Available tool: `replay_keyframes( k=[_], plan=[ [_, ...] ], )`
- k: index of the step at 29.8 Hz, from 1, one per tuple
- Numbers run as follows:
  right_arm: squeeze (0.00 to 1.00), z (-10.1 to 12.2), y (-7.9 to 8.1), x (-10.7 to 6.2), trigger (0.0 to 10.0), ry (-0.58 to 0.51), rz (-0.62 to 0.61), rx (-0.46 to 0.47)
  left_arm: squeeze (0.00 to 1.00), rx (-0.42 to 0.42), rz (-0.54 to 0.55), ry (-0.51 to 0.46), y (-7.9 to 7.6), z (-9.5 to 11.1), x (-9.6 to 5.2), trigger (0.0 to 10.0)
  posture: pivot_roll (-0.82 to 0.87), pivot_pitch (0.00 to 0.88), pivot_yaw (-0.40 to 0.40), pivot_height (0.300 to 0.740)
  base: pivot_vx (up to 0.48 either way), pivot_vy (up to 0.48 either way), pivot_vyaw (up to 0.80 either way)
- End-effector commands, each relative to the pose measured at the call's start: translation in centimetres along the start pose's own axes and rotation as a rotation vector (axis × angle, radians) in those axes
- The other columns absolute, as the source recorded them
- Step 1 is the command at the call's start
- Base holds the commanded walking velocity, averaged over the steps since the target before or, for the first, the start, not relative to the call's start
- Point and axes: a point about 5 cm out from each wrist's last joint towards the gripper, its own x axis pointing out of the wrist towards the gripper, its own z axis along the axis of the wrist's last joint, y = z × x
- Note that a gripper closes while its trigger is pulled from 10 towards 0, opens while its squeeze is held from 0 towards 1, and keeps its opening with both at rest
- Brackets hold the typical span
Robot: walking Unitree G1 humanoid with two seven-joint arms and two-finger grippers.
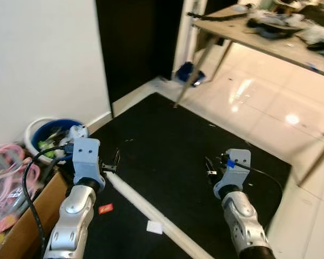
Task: Picking trash to rubbish bin
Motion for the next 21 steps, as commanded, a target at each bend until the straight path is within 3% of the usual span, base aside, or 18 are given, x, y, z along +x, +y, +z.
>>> replay_keyframes(
  k=[1,18,21],
  plan=[
    [0.0,-0.71,0.05,-0.32,10.0,0.025,-0.002,0.011,0.0,-0.003,0.009,0.032,0.15,-0.65,-0.28,10.0,0.05,0.138,-0.005,0.74,0.0,0.0,-0.8],
    [0.0,-0.82,-0.22,-0.43,10.0,0.036,-0.021,0.025,0.0,-0.014,0.01,0.045,0.26,-0.71,-0.4,10.0,0.04,0.15,-0.009,0.74,0.0,0.0,-0.8],
    [0.0,-0.78,-0.27,-0.45,10.0,0.035,-0.027,0.028,0.0,-0.012,0.011,0.041,0.27,-0.71,-0.39,10.0,0.04,0.147,-0.01,0.74,0.0,0.0,-0.15]
  ],
)
